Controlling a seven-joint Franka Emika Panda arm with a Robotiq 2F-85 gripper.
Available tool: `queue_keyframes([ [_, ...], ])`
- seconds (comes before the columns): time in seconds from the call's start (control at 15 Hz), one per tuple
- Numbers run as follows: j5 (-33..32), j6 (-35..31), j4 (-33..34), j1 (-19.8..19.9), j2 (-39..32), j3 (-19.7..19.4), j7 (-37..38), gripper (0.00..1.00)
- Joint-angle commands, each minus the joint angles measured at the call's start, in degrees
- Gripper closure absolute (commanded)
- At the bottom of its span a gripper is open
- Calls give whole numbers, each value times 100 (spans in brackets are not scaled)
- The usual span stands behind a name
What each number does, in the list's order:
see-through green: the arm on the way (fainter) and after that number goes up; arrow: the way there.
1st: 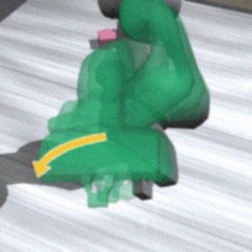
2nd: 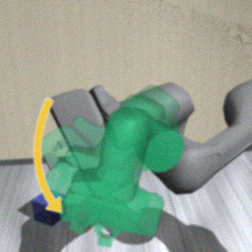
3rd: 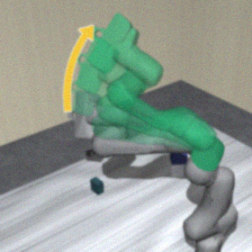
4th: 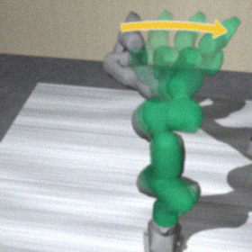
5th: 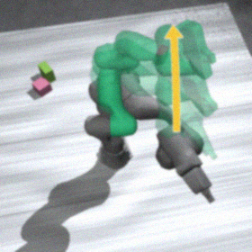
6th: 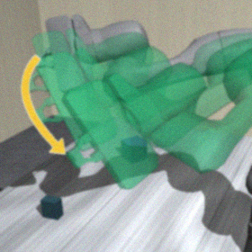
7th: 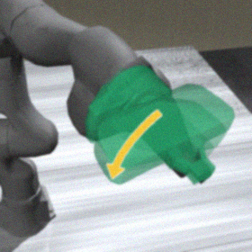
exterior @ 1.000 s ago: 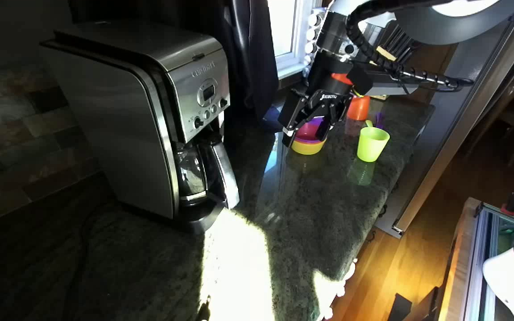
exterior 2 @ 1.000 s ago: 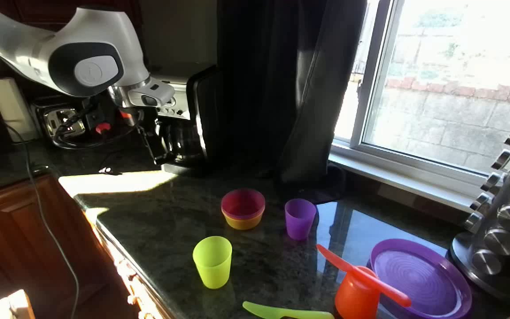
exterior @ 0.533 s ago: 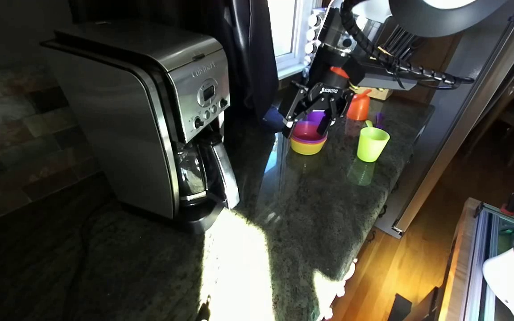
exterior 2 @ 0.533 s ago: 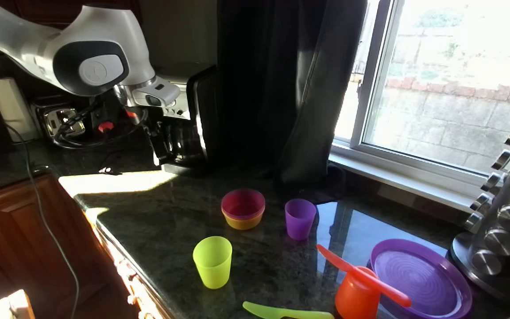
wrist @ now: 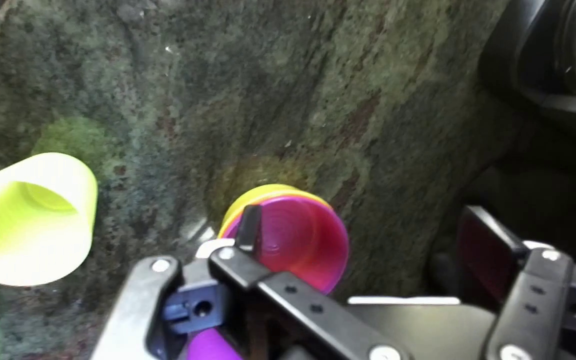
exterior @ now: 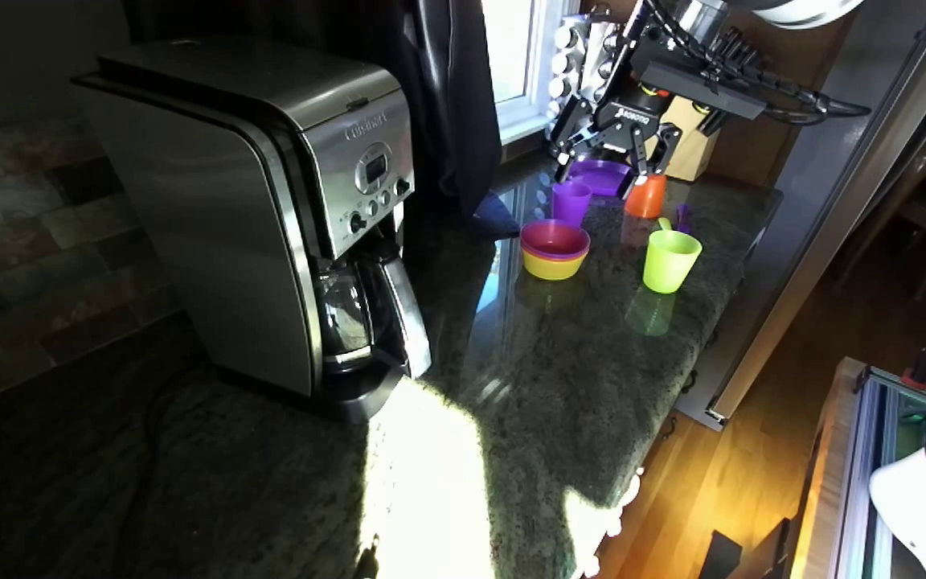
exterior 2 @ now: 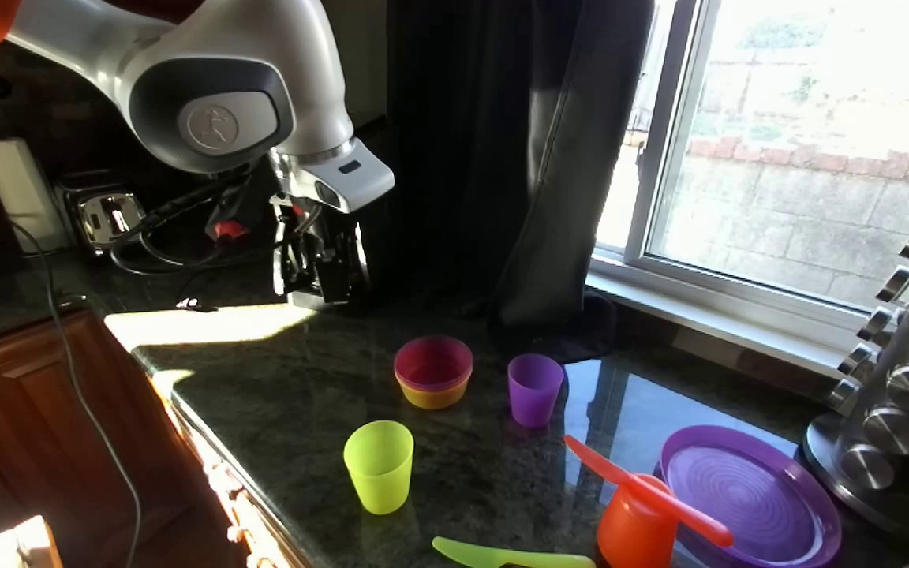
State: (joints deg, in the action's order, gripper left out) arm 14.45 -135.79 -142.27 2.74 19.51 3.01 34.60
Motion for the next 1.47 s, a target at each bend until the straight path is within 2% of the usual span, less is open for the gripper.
queue_keyframes([
  [0.0, -77, 525, 141, 488, 10, -328, 407, 0],
  [0.33, -142, 897, 335, 1095, -171, -737, 1010, 0],
  [0.47, -70, 1269, 440, 1229, -335, -933, 1124, 0],
  [0.73, 42, 1701, 594, 1284, -675, -1344, 558, 0],
  [1.0, 215, 1546, 601, 1263, -955, -1605, -145, 0],
  [1.4, 568, 1662, 727, 1300, -1465, -1823, -1117, 0],
])
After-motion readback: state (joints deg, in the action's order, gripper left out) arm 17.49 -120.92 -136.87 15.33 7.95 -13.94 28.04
